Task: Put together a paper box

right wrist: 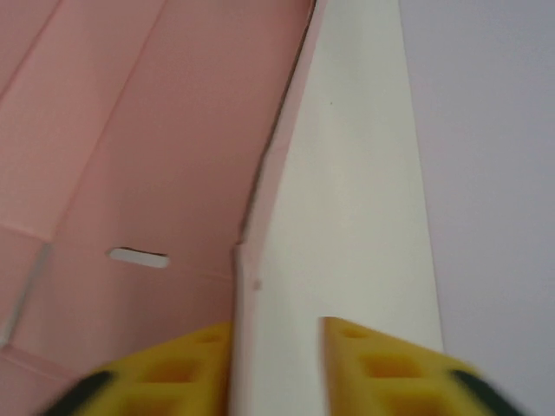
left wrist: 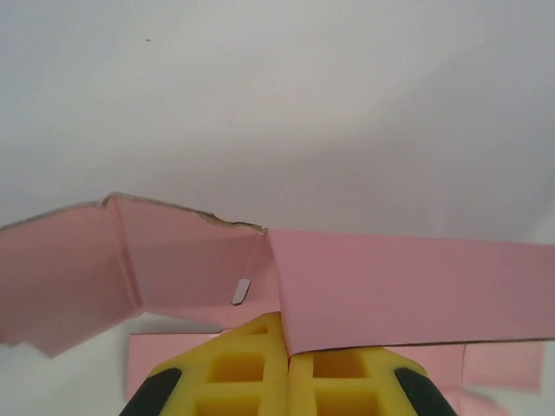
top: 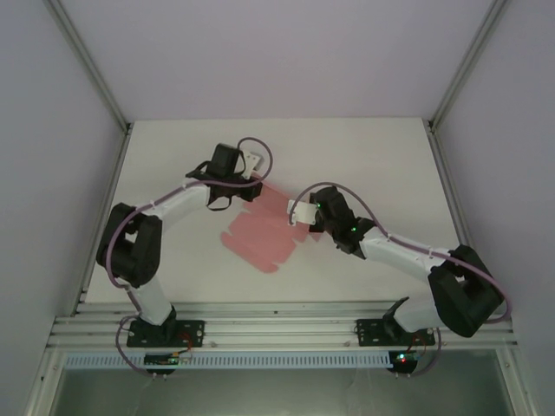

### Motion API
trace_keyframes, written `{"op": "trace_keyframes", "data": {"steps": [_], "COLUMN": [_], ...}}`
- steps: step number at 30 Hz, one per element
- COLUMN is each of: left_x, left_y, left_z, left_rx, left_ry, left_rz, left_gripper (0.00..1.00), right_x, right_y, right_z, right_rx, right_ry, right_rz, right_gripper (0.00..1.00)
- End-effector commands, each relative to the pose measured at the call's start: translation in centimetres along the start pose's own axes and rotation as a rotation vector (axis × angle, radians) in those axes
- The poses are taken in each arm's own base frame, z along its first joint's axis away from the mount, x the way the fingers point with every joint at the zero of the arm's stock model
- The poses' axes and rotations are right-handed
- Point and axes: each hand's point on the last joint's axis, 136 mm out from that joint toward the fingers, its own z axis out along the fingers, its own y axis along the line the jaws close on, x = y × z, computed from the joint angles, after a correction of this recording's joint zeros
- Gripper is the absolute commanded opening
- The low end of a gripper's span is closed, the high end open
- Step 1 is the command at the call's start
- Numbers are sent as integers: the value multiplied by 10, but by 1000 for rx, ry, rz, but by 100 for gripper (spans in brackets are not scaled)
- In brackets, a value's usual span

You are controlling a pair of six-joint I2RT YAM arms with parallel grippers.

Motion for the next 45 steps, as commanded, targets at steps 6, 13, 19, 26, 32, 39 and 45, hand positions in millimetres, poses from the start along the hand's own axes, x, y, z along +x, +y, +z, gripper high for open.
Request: {"op": "trace_keyframes", "data": {"steps": [6, 13, 19, 26, 32, 39, 45], "left_x": [-14, -11, -10, -5, 11, 49, 37], "left_y": [-11, -14, -12, -23, 22, 89, 93], "left_z": [-21, -21, -21, -40, -98, -122, -111], "left_rx": [-3, 8, -5, 62, 37, -111, -6], "left_ry": [-83, -76, -66, -94, -223, -277, -311], "left_rz": [69, 13, -27, -76, -295, -495, -483], "left_gripper": [0, 0, 0, 85, 100, 99, 100], "right_x": [-36, -49, -56, -57, -51, -55, -59], "right_y": [-23, -27, -34, -31, -40, -56, -61], "right_z": [-2, 24, 43, 40, 11, -33, -58], "right_rx": [-42, -40, 24, 53, 42, -12, -77], "right_ry": [-117, -137, -130, -125, -157, -291, -385], "right_rz": [74, 86, 88, 61, 37, 163, 245], "right_gripper": [58, 57, 16, 0, 0, 0, 0]}}
